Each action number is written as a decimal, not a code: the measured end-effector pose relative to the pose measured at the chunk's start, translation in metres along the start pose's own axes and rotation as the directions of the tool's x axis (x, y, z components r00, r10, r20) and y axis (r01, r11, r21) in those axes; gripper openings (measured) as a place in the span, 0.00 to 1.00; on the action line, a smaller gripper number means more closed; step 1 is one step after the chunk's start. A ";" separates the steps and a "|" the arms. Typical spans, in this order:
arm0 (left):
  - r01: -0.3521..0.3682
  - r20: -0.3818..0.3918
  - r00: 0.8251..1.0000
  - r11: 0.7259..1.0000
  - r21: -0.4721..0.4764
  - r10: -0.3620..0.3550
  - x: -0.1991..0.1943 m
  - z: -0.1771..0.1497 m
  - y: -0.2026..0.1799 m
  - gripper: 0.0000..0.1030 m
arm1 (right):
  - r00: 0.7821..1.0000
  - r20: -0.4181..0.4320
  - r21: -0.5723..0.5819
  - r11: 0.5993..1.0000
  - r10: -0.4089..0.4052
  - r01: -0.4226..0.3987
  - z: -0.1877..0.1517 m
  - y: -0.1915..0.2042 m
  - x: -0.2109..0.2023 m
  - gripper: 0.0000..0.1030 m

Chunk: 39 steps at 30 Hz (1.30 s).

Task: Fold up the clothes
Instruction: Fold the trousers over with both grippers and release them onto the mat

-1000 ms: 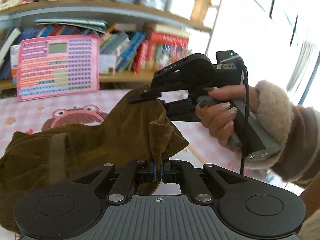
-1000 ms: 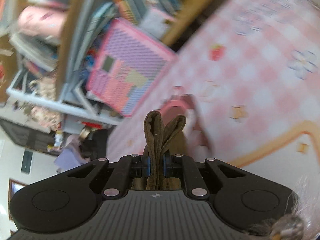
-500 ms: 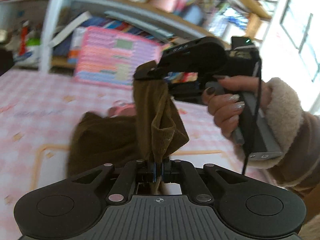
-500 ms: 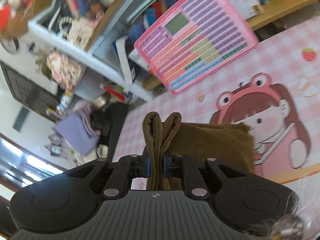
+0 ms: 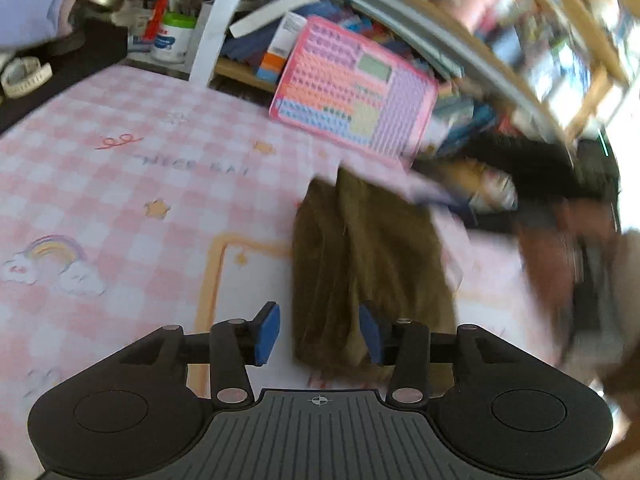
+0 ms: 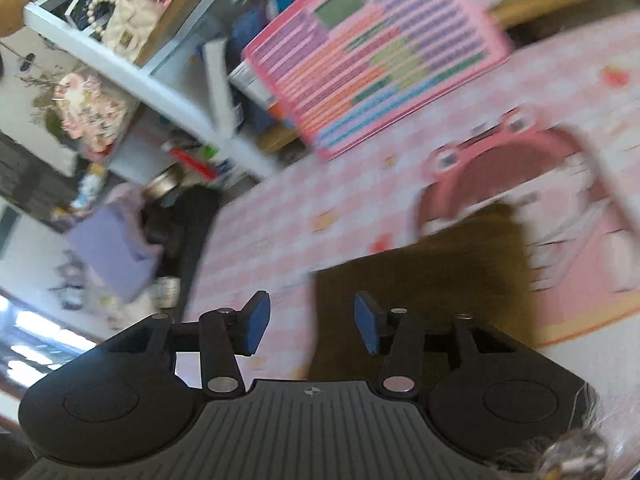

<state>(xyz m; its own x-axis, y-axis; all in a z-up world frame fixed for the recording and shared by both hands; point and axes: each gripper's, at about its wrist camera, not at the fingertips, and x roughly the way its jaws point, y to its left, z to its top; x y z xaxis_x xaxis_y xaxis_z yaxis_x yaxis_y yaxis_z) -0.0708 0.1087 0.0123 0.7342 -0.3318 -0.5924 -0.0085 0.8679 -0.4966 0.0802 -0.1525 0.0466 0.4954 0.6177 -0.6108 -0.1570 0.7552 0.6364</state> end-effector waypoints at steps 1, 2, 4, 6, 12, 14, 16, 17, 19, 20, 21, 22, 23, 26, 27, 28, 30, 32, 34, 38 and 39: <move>0.020 0.004 1.000 1.000 -0.013 -0.020 0.009 0.008 0.001 0.46 | 0.999 0.020 -0.017 0.999 -0.041 0.041 -0.005 -0.004 -0.010 0.44; 0.038 0.006 0.999 0.999 -0.023 -0.038 0.019 0.015 0.002 0.46 | 0.996 0.036 -0.032 0.996 -0.081 0.083 -0.012 -0.008 -0.019 0.44; 0.065 0.009 0.998 0.996 -0.058 -0.064 0.038 0.028 0.005 0.46 | 0.986 0.063 -0.054 0.986 -0.152 0.156 -0.026 -0.017 -0.036 0.47; 0.076 0.008 0.997 0.990 -0.115 -0.076 0.055 0.038 0.007 0.46 | 0.976 0.068 -0.066 0.976 -0.205 0.209 -0.041 -0.027 -0.048 0.47; 0.045 -0.086 0.995 0.995 -0.094 -0.053 0.098 0.047 0.004 0.41 | 0.955 0.023 -0.056 0.953 -0.297 0.298 -0.073 -0.045 -0.040 0.47; 0.039 -0.085 0.995 0.998 -0.043 -0.042 0.099 0.045 -0.003 0.27 | 0.950 0.016 -0.055 0.948 -0.312 0.312 -0.077 -0.046 -0.035 0.47; 0.033 -0.080 0.996 0.999 0.009 -0.032 0.099 0.044 -0.011 0.11 | 0.948 0.013 -0.054 0.946 -0.319 0.320 -0.079 -0.046 -0.031 0.47; 0.045 -0.049 0.998 0.997 0.058 -0.043 0.092 0.044 -0.019 0.10 | 0.946 0.011 -0.053 0.945 -0.323 0.324 -0.080 -0.046 -0.029 0.47; 0.065 0.037 0.997 0.979 0.195 -0.074 0.072 0.045 -0.040 0.09 | 0.945 0.010 -0.052 0.944 -0.326 0.327 -0.081 -0.046 -0.026 0.47; 0.061 0.075 0.994 0.960 0.272 -0.085 0.062 0.043 -0.051 0.09 | 0.947 0.012 -0.051 0.946 -0.320 0.320 -0.081 -0.046 -0.026 0.47; 0.054 0.110 0.989 0.938 0.344 -0.097 0.053 0.041 -0.061 0.09 | 0.949 0.014 -0.050 0.948 -0.314 0.314 -0.081 -0.046 -0.025 0.48; 0.040 0.125 0.988 0.927 0.373 -0.093 0.051 0.039 -0.065 0.09 | 0.951 0.016 -0.049 0.950 -0.307 0.308 -0.081 -0.045 -0.025 0.48; 0.026 0.114 0.991 0.932 0.362 -0.072 0.057 0.040 -0.062 0.09 | 0.951 0.015 -0.052 0.950 -0.308 0.308 -0.081 -0.045 -0.024 0.48; -0.040 -0.056 0.997 0.983 0.177 0.050 0.107 0.047 -0.017 0.10 | 0.946 0.003 -0.067 0.944 -0.324 0.324 -0.081 -0.044 -0.018 0.47; -0.043 -0.094 0.994 0.992 0.120 0.055 0.120 0.047 -0.002 0.11 | 0.949 0.001 -0.067 0.947 -0.315 0.314 -0.081 -0.044 -0.017 0.48; -0.039 -0.100 0.994 0.992 0.118 0.051 0.123 0.046 0.001 0.13 | 0.952 -0.001 -0.069 0.950 -0.306 0.305 -0.081 -0.044 -0.016 0.48; -0.030 -0.099 0.994 0.990 0.137 0.044 0.125 0.045 0.003 0.15 | 0.952 0.000 -0.076 0.949 -0.306 0.305 -0.081 -0.042 -0.016 0.48; -0.020 -0.110 0.993 0.991 0.135 0.035 0.125 0.049 0.004 0.17 | 0.951 0.002 -0.079 0.948 -0.309 0.308 -0.081 -0.042 -0.017 0.48; -0.011 -0.110 0.994 0.995 0.099 0.022 0.120 0.053 0.007 0.21 | 0.952 0.005 -0.077 0.949 -0.306 0.306 -0.081 -0.042 -0.019 0.48; -0.012 -0.067 0.998 0.997 0.074 0.016 0.095 0.052 0.008 0.49 | 0.953 0.026 -0.097 0.948 -0.300 0.302 -0.083 -0.040 -0.027 0.50; -0.011 -0.054 0.998 0.997 0.072 0.015 0.089 0.052 0.008 0.54 | 0.954 0.031 -0.095 0.949 -0.299 0.301 -0.083 -0.040 -0.029 0.51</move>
<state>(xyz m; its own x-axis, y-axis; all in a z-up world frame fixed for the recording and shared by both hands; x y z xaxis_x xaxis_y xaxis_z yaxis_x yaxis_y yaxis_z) 0.0294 0.1050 -0.0115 0.6960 -0.3383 -0.6334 0.0319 0.8958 -0.4434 0.0007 -0.1826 -0.0003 0.5464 0.3562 -0.7581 -0.0814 0.9234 0.3751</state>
